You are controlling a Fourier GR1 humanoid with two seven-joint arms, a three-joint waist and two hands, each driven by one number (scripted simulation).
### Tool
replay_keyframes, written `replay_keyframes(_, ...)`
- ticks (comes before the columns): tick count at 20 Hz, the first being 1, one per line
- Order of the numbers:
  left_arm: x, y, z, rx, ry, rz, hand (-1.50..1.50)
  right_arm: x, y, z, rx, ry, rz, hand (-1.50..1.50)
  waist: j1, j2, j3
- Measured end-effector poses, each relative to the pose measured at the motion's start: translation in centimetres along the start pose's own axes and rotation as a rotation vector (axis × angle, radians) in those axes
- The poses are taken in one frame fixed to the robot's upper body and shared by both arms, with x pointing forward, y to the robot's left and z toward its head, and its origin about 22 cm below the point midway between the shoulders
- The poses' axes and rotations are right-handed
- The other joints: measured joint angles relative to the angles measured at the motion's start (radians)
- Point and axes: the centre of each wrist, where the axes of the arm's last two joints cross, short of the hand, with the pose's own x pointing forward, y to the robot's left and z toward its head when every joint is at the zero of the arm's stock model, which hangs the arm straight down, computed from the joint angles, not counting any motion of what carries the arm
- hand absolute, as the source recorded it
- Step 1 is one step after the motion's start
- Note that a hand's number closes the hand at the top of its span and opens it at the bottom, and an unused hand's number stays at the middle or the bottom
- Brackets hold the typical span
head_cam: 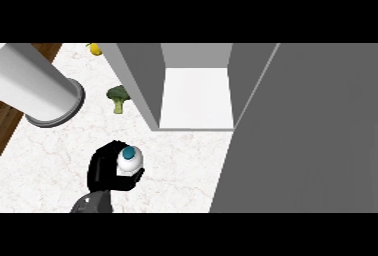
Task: Pick up the bottled water, place it into the cabinet and close the cabinet
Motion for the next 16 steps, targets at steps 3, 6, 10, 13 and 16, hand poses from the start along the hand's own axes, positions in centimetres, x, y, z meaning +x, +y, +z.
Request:
replay_keyframes(3, 1.2, -1.0, 0.0, -0.016, 0.009, 0.028, 1.5, -0.2, -0.1, -0.1, -0.002, -0.008, 0.009, -1.5, 0.002, 0.0, 0.0)
replay_keyframes(6, 2.4, -2.3, -0.1, -0.037, 0.03, 0.057, 1.5, -0.1, 0.2, 0.1, 0.005, 0.001, -0.001, -1.5, 0.0, -0.001, 0.0)
replay_keyframes(10, 4.8, -4.5, -0.3, -0.055, 0.034, 0.076, 1.5, 0.0, 0.0, -0.2, -0.001, -0.008, 0.007, -1.5, 0.001, 0.0, -0.001)
replay_keyframes(13, 6.5, -6.3, -0.4, -0.061, 0.014, 0.074, 1.5, 0.0, 0.1, -0.1, 0.002, -0.011, 0.007, -1.5, -0.001, 0.001, -0.001)
replay_keyframes(16, 8.2, -8.3, -1.2, -0.072, -0.005, 0.064, 1.5, 0.0, 0.1, -0.1, 0.004, -0.009, 0.004, -1.5, -0.003, 0.002, -0.001)
